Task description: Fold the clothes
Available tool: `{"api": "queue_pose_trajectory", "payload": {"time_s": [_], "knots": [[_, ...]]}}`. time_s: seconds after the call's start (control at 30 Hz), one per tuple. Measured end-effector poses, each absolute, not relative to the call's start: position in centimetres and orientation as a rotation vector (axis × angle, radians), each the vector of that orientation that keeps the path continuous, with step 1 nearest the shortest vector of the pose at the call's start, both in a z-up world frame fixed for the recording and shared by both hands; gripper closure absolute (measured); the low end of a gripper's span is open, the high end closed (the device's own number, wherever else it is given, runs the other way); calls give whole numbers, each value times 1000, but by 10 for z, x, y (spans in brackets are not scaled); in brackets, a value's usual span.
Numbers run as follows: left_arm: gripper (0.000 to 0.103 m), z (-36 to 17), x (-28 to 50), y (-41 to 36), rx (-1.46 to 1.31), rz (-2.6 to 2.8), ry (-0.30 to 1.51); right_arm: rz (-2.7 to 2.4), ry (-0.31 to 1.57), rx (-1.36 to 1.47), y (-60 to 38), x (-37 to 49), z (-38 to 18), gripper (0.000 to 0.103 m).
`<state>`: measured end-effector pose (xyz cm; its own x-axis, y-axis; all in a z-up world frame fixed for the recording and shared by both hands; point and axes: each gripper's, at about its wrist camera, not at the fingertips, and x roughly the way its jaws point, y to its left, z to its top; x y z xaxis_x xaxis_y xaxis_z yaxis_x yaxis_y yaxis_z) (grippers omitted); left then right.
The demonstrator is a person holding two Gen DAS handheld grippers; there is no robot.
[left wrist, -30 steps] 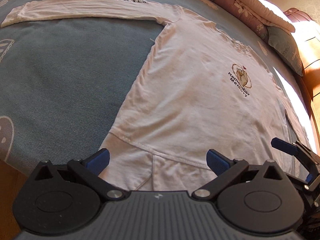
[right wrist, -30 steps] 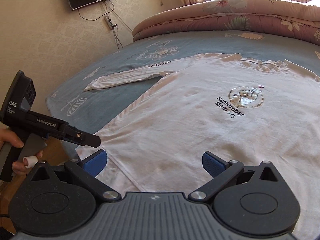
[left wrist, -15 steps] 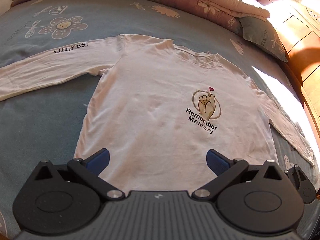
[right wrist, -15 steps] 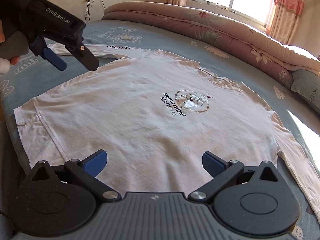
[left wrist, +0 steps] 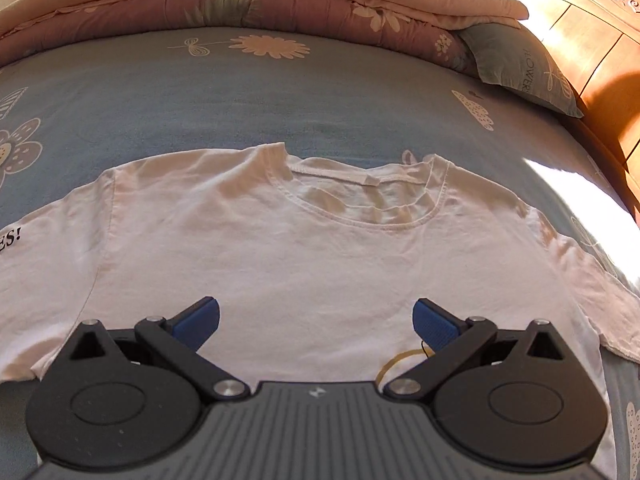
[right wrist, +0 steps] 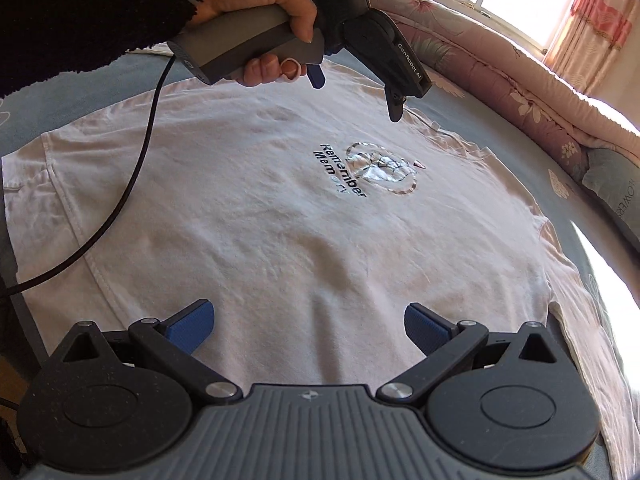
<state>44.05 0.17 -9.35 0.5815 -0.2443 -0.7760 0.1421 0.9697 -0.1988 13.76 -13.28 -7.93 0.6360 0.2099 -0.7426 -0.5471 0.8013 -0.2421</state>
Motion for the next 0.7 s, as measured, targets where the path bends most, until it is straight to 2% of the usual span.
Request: {"api": "queue_pose_trajectory", "payload": {"time_s": [0.2, 0.37, 0.7], "knots": [[1, -108, 519, 13, -243, -212, 946, 412, 831, -344, -163, 158, -77, 0], [1, -108, 565, 14, -227, -223, 922, 390, 922, -122, -190, 178, -81, 0], [1, -80, 553, 20, -227, -284, 855, 408, 941, -81, -189, 178, -84, 0]]}}
